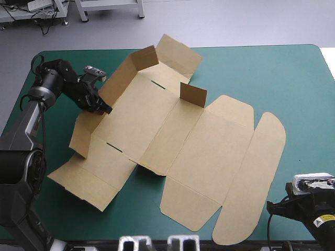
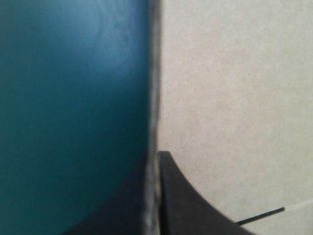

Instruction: Fold the box

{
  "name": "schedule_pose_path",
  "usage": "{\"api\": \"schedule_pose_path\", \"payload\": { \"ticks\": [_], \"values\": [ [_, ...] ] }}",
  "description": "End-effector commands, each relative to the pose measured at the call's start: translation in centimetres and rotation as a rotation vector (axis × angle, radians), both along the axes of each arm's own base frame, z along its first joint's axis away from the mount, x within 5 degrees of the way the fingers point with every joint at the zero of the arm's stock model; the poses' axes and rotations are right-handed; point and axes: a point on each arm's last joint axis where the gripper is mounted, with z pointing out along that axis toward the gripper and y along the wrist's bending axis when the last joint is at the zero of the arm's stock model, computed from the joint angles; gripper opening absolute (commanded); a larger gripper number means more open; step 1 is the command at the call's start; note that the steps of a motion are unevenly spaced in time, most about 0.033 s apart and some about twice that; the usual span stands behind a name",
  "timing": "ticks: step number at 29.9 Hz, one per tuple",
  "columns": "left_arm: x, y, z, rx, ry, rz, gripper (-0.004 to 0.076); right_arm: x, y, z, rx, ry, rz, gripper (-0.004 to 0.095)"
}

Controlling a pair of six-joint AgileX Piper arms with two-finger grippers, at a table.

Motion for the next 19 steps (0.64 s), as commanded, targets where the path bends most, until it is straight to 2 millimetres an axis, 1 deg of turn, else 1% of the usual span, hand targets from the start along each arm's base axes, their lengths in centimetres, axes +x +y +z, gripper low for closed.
{"api": "schedule_pose_path", "payload": {
  "ticks": [1, 4, 8, 10, 12, 19],
  "values": [
    [-0.2, -2.8, 5.7, 0.066, -0.236, -0.117, -0.0009, 0.3, 0.0, 1.2, 0.000, -0.078, -0.002, -0.0018],
    [-0.3, -5.2, 7.2, 0.146, -0.316, -0.257, -0.0009, 0.3, 0.0, 1.2, 0.000, -0.078, -0.002, -0.0017],
    [-0.6, -8.3, 8.1, 0.236, -0.437, -0.402, -0.0009, 0.3, 0.0, 1.2, 0.000, -0.078, -0.002, -0.0017],
    [-0.8, -9.7, 8.3, 0.268, -0.488, -0.446, -0.0009, 0.3, 0.0, 1.2, 0.000, -0.078, -0.002, -0.0017],
    [-0.9, -10.7, 8.6, 0.293, -0.536, -0.477, -0.0009, 0.3, 0.0, 1.2, 0.000, -0.078, -0.002, -0.0017],
    [-1.1, -13.5, 9.5, 0.344, -0.700, -0.601, -0.0009, 0.3, 0.0, 1.2, 0.000, -0.078, -0.002, -0.0017]
  ]
}}
